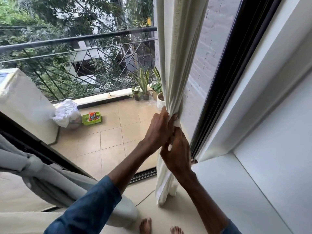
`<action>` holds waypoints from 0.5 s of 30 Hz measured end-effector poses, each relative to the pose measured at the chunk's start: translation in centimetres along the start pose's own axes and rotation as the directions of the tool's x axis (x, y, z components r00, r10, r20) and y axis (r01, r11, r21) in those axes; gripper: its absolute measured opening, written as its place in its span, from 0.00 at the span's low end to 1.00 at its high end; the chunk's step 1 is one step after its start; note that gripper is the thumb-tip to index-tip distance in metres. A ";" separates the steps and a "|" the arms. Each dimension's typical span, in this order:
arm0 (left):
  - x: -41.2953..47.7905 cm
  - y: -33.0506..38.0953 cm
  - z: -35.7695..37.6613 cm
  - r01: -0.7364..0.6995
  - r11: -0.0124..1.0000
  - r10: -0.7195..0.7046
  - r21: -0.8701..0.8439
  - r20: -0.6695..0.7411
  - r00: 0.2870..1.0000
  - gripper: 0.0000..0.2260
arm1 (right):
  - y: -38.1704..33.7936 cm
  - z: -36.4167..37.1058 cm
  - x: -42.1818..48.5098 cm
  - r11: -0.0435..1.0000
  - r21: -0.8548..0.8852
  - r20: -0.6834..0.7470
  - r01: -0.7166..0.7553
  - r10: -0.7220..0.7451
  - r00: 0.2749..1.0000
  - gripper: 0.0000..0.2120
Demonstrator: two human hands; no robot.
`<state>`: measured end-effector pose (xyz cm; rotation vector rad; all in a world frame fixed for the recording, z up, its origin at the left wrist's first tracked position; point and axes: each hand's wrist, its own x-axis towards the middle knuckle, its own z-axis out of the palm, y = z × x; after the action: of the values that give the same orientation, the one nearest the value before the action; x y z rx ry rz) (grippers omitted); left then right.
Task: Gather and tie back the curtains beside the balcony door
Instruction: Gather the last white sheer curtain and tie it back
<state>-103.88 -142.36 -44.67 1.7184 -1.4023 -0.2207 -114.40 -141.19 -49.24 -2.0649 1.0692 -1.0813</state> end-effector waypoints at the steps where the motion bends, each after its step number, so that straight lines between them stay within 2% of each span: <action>1: 0.0 -0.1 0.2 0.019 1.000 -0.019 0.014 0.003 1.000 0.08 | 0.0 0.0 0.0 1.000 -0.013 -0.010 -0.025 0.025 1.000 0.09; 7: 0.3 -0.8 -0.5 0.075 0.972 -0.058 0.223 -0.079 0.995 0.13 | 0.6 -0.4 -0.2 0.996 -0.078 0.010 0.049 -0.048 0.999 0.14; 12: 0.5 -1.1 -1.4 0.120 0.941 -0.081 0.317 -0.132 0.988 0.18 | 1.2 0.1 -0.5 0.986 -0.095 0.009 0.137 -0.137 0.991 0.13; 15: 0.4 -0.6 -1.4 0.131 0.933 -0.089 0.334 -0.138 0.986 0.18 | 1.5 1.0 -1.1 0.976 -0.130 0.081 0.174 -0.164 0.983 0.16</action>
<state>-102.49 -142.00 -44.14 2.0617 -1.3113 0.0728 -114.49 -140.92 -51.28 -2.3213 0.9709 -1.0328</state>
